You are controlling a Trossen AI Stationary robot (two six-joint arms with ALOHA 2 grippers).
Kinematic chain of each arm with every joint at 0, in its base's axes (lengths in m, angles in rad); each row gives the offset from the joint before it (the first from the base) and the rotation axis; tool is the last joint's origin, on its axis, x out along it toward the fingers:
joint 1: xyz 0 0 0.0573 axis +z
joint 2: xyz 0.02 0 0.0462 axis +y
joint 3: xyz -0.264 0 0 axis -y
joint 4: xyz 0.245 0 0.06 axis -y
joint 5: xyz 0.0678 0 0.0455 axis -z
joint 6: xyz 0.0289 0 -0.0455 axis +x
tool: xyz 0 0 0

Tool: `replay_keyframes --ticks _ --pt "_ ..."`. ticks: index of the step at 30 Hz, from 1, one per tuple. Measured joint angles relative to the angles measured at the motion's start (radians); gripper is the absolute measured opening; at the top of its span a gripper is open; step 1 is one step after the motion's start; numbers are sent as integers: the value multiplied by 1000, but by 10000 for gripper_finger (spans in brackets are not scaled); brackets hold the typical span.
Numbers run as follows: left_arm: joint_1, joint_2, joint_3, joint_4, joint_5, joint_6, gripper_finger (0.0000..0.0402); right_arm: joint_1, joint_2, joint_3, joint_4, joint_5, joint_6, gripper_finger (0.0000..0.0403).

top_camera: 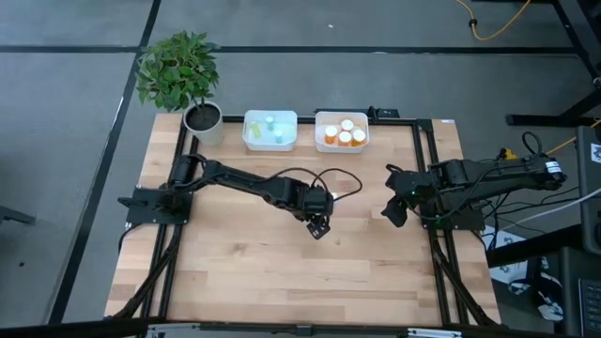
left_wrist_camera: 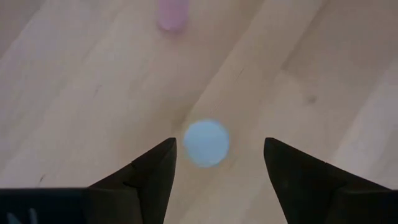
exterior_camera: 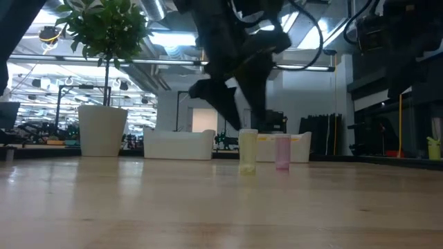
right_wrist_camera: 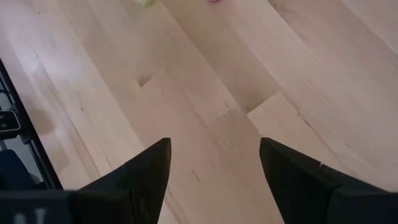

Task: Pick and place medicine bottles into bin by pill shape (circle, oval)
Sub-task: Put the yellow tablet bottle into the left white bin

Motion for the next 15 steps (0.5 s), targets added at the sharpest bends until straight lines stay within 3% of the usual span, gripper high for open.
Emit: replay_keyframes --ticks 15 --pt "-2 49 -2 14 -55 0 232 0 0 0 -4 -2 -21 247"
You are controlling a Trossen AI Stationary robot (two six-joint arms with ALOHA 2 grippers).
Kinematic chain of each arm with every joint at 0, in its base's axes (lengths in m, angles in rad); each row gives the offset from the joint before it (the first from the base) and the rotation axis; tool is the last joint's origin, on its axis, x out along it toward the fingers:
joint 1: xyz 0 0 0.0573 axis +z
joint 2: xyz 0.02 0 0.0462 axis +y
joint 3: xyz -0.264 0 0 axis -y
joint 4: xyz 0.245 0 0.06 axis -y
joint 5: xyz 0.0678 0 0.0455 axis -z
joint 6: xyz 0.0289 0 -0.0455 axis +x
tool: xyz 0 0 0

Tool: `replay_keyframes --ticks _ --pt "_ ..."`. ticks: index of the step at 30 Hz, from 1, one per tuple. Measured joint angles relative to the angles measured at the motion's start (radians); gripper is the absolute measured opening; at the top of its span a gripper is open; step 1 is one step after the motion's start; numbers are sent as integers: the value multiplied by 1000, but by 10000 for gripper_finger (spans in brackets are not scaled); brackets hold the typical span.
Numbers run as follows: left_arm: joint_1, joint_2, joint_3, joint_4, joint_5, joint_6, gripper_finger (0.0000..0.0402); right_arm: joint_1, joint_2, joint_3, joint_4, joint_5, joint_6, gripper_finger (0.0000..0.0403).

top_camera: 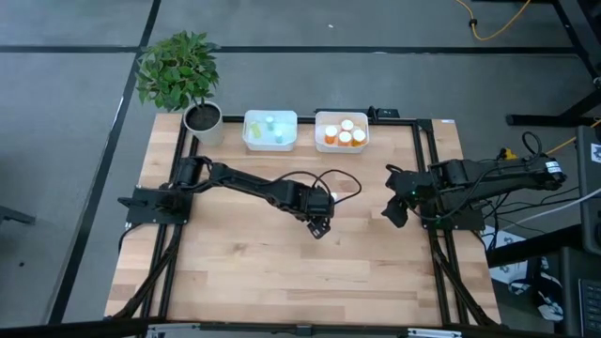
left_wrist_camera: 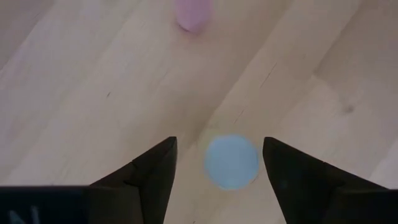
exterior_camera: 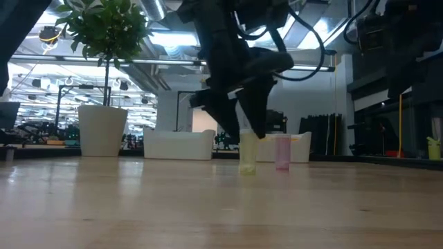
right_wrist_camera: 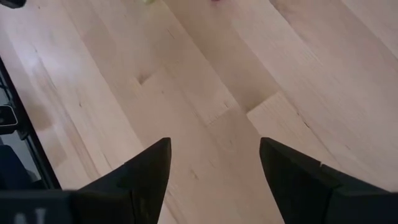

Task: Pick and place medicine bottles into bin by pill shape (circle, oval)
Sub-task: Put the yellow tablet bottle into the left white bin

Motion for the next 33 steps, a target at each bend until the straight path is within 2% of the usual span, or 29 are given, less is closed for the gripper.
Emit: replay_keyframes --ticks 5,14,20,26,33 --pt "0 0 0 -7 -4 -1 207 0 0 0 -3 0 -7 247" --pt "0 -3 0 -16 -3 -4 134 0 0 0 -4 1 -31 247" --pt "27 -23 45 -139 -2 -8 106 0 0 0 -4 1 -44 247" --pt "119 -63 170 -324 -23 8 108 0 0 0 2 1 -50 247" --pt "299 -79 302 -401 -25 171 109 0 0 0 7 1 0 247"
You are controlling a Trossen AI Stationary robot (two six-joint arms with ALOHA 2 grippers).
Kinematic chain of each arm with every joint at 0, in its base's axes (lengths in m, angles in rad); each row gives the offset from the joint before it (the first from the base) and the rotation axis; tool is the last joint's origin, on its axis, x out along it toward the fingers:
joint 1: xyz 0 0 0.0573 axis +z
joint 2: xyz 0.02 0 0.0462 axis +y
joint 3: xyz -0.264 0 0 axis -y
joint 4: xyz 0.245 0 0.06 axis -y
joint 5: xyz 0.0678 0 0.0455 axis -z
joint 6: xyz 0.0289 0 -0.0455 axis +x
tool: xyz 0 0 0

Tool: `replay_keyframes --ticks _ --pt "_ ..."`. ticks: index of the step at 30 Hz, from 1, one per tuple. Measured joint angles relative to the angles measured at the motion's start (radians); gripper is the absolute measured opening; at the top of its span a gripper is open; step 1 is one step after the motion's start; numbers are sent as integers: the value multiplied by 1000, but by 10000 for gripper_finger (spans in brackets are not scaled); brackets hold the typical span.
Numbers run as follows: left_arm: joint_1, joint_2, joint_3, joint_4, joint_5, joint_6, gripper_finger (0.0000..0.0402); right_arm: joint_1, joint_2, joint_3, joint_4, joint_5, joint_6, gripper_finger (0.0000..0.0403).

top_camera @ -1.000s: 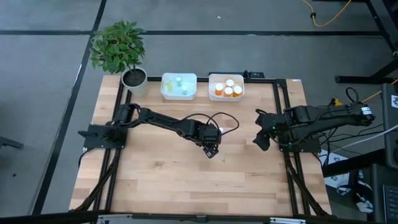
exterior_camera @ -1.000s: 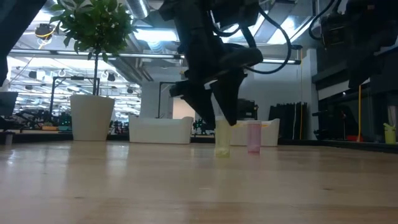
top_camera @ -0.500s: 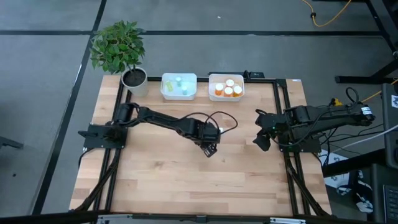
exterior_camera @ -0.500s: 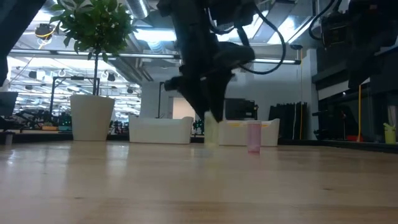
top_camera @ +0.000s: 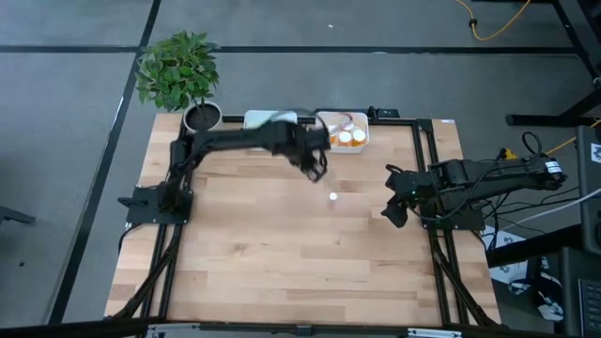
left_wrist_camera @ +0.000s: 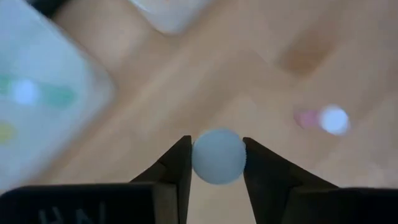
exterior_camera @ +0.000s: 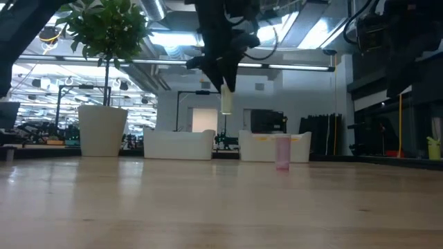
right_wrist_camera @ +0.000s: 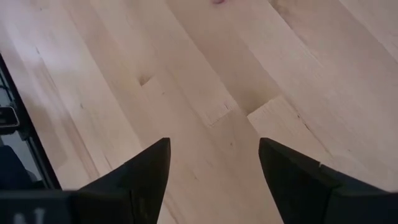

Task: Pick and place medicine bottles into bin by pill shape (circle, oval)
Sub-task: Put the yellow tablet bottle into the left white bin

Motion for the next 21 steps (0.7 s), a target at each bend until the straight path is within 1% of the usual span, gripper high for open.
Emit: replay_keyframes --ticks 6,10,16,21 --pt "153 0 75 -54 1 118 109 0 0 0 7 0 37 247" --pt "251 1 83 -50 -16 173 109 -2 0 0 12 3 73 247" --pt "371 2 13 40 -26 252 109 -2 0 0 29 37 114 247" --pt "419 2 -71 149 -4 282 109 -2 0 0 41 46 132 247"
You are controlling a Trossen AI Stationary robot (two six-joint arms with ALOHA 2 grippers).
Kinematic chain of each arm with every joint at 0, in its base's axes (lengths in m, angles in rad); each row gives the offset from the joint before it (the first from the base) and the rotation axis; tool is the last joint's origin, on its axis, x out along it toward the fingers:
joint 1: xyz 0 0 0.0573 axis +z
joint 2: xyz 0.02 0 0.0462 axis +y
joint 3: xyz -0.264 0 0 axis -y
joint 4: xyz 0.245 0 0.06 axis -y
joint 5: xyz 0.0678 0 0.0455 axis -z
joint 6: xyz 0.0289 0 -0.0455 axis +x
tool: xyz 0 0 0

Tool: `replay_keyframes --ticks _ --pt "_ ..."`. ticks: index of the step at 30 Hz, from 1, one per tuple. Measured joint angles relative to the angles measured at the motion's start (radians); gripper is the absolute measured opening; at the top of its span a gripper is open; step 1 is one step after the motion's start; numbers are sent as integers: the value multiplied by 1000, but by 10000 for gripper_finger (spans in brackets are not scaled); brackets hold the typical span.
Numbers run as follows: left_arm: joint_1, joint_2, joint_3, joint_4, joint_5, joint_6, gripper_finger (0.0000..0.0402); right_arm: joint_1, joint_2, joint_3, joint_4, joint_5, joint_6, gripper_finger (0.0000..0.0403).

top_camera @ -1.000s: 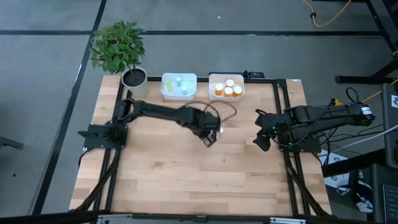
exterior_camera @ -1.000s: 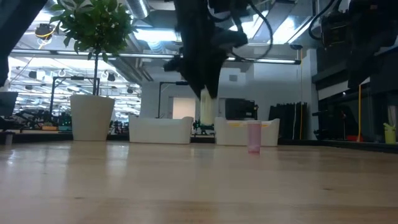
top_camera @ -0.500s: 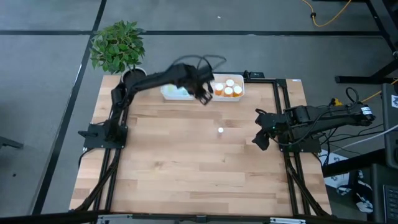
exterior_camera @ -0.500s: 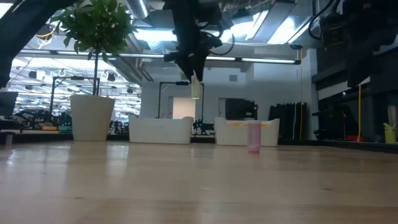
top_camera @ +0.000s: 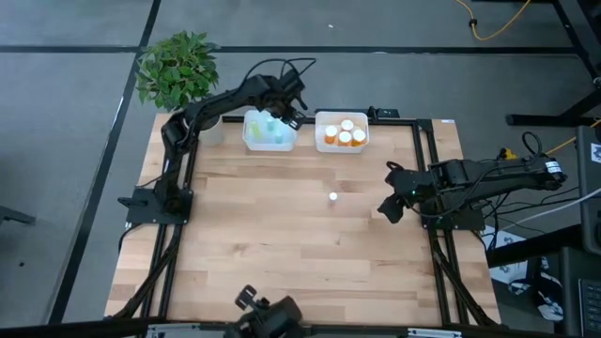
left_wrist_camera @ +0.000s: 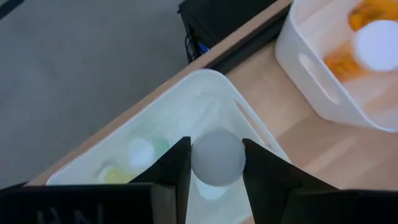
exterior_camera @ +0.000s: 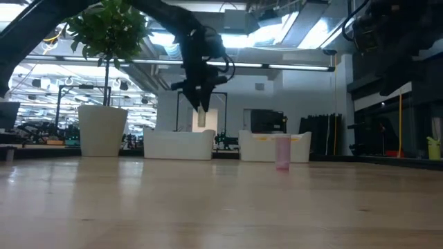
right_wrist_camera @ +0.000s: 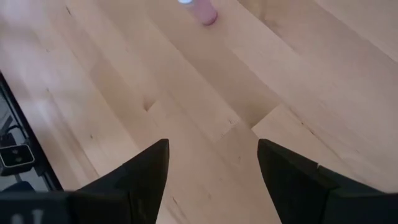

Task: Pick and place medicine bottles into bin by pill shape (circle, oval)
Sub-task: Put the yellow tablet bottle into the left white bin

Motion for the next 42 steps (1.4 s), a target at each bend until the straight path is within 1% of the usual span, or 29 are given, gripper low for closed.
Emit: replay_keyframes --ticks 4,12,19,24,28,38,42 --pt "17 0 -44 45 0 20 109 0 0 0 0 6 2 247" --pt "30 1 -176 188 5 40 109 0 0 0 1 7 5 247" --pt "29 1 -231 245 5 45 109 0 0 0 1 9 5 247" --pt "37 1 -270 299 24 44 109 0 0 0 1 8 5 247" --pt "42 0 -287 346 22 45 109 0 0 0 1 8 6 247" --pt "42 1 -314 358 31 45 109 0 0 0 1 8 6 247" --pt "42 1 -314 359 40 92 109 0 0 0 1 8 6 247"
